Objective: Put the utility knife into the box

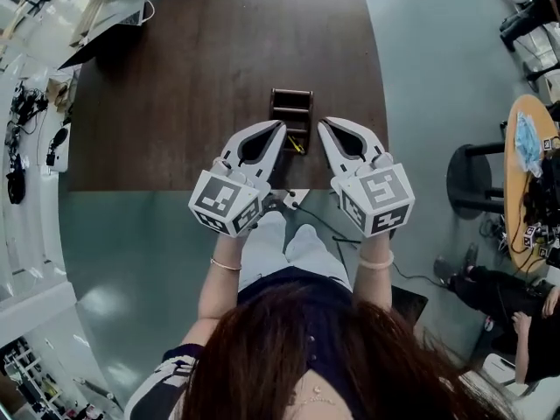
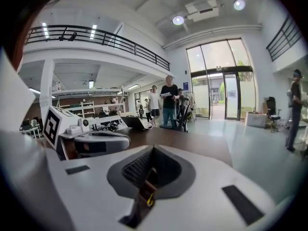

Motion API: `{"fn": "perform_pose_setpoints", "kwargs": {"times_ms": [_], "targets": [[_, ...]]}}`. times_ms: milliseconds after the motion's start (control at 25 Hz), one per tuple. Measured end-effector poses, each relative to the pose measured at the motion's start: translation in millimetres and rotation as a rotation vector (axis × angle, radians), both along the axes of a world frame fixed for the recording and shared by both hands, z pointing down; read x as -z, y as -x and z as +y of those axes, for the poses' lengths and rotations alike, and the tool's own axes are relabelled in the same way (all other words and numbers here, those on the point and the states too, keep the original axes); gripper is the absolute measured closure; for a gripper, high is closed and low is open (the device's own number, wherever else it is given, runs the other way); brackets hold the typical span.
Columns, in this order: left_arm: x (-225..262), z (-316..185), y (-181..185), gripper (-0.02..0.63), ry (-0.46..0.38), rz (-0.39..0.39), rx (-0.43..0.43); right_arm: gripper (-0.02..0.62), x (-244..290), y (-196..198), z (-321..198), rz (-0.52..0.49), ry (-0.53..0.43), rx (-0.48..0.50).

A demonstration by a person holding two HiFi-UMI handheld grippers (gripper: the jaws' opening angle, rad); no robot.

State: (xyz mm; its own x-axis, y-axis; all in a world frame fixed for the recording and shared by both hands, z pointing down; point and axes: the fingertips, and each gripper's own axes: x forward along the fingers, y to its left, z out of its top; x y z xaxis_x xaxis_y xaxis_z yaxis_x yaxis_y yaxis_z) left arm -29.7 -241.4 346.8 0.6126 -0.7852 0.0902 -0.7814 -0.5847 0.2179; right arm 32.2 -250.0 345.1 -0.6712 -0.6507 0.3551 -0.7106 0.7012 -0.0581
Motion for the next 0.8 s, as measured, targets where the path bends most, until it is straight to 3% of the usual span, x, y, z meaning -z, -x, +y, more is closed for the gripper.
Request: {"fn": "perform_pose_setpoints", "kwargs": {"times_ms": [360, 800], "targets": [[43.0, 4.6, -10.0, 0.612, -0.092, -0.012, -0.002, 0.580, 46.5, -7.2, 8.2, -0.010, -0.112, 0.009], [51.5, 10.7, -3.9, 0.612, -0.109, -0.023, 0.006, 0.580, 55.1, -1.3, 12.3, -0.016, -0.134, 0.025]]}}
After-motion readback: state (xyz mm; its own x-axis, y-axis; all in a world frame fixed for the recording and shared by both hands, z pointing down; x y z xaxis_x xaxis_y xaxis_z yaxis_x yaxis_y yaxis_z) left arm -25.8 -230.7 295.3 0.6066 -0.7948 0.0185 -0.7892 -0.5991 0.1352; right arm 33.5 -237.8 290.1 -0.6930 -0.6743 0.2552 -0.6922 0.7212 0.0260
